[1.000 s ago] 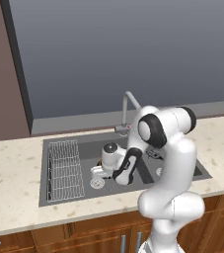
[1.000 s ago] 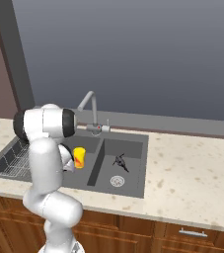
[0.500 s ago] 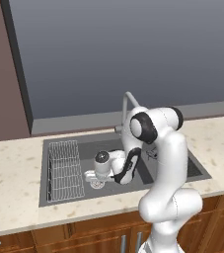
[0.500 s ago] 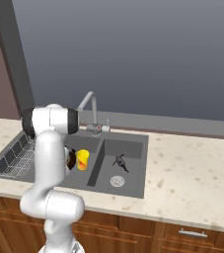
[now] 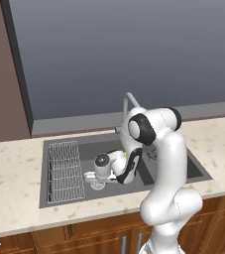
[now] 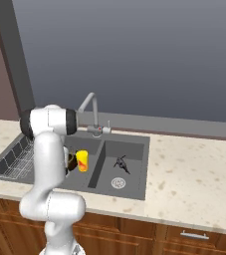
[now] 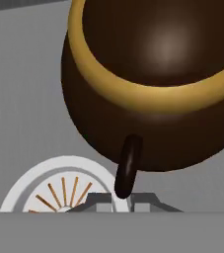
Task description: Pick the teapot and cup and place them in the sink. Then turn on the water.
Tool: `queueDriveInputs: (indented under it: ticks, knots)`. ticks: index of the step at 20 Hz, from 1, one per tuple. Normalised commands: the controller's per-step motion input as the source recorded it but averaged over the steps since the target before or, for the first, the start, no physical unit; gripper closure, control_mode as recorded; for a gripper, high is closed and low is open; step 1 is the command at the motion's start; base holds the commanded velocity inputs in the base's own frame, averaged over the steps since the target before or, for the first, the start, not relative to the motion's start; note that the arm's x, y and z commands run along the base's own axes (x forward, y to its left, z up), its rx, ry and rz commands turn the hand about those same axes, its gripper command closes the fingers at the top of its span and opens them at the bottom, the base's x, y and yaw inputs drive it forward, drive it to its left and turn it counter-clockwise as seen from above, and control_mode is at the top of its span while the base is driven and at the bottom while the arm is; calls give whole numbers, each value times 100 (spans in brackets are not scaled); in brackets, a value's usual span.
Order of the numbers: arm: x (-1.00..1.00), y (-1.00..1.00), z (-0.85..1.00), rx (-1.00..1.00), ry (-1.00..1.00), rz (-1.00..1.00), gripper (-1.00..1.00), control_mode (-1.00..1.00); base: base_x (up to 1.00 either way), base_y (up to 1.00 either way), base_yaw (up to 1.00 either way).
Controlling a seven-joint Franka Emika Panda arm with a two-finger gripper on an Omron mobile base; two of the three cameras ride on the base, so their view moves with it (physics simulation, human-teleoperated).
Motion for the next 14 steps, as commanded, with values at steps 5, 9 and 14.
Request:
queueDriveInputs:
  ticks: [5,9,14]
  knots:
    - [1,0,1,0,0,-1,-100,-100,0,0,0]
    - [-7,-1,41,0,0,0,-100,-100,0,0,0]
    - [-20,-1,66,0,0,0,-100,-100,0,0,0]
